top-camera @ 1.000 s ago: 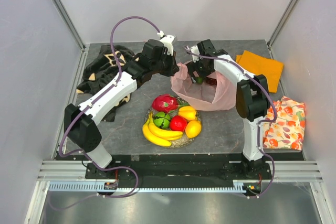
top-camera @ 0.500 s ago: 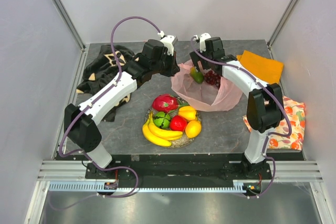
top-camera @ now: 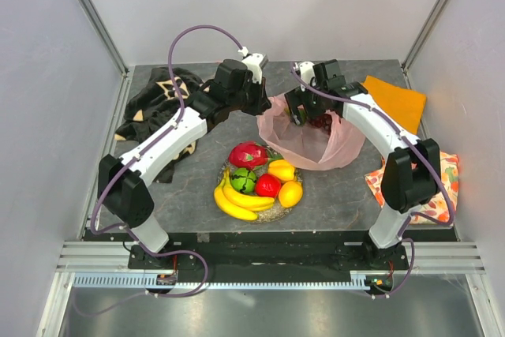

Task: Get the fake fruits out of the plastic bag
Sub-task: Take out the fake fruit from the plastic bag.

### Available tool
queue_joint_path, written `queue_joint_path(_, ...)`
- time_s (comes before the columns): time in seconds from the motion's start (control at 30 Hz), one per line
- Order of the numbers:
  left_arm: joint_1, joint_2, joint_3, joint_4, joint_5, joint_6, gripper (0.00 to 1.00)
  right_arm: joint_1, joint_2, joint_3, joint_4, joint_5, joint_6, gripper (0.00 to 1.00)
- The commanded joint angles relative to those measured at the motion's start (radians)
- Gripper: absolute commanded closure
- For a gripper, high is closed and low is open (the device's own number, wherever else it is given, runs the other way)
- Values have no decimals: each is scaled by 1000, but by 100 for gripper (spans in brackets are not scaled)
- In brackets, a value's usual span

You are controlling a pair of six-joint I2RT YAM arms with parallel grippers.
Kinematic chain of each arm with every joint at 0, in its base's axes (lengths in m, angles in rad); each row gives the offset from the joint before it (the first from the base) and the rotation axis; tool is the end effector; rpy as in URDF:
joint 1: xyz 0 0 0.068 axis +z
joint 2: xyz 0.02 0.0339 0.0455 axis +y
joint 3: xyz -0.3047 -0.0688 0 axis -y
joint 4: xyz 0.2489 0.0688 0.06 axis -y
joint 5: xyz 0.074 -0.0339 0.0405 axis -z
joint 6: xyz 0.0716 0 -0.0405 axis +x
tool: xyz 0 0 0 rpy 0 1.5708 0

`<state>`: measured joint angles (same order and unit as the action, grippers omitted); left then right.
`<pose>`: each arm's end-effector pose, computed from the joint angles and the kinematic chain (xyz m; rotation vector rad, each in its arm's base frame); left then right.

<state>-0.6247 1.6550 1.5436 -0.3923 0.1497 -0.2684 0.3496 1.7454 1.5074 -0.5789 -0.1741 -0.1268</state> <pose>0.3397 -0.2581 0.3792 0.4731 2.0919 -0.6915 0.3978 0.1582 0.3078 -0.6450 2.3060 0.3129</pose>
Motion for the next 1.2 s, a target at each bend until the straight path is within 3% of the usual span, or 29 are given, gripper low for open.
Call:
queue_joint_path(0.0,2,11,46,35,22,-17,98,2,66,37,-84,-62,6,5)
queue_joint_path(0.73,2,8,42,33,24,-3,98,0,423,277,-12,76,-5,2)
queue_joint_path(1.17,2,3,35,33,22,-6,99,11,402,234,94,150,30,3)
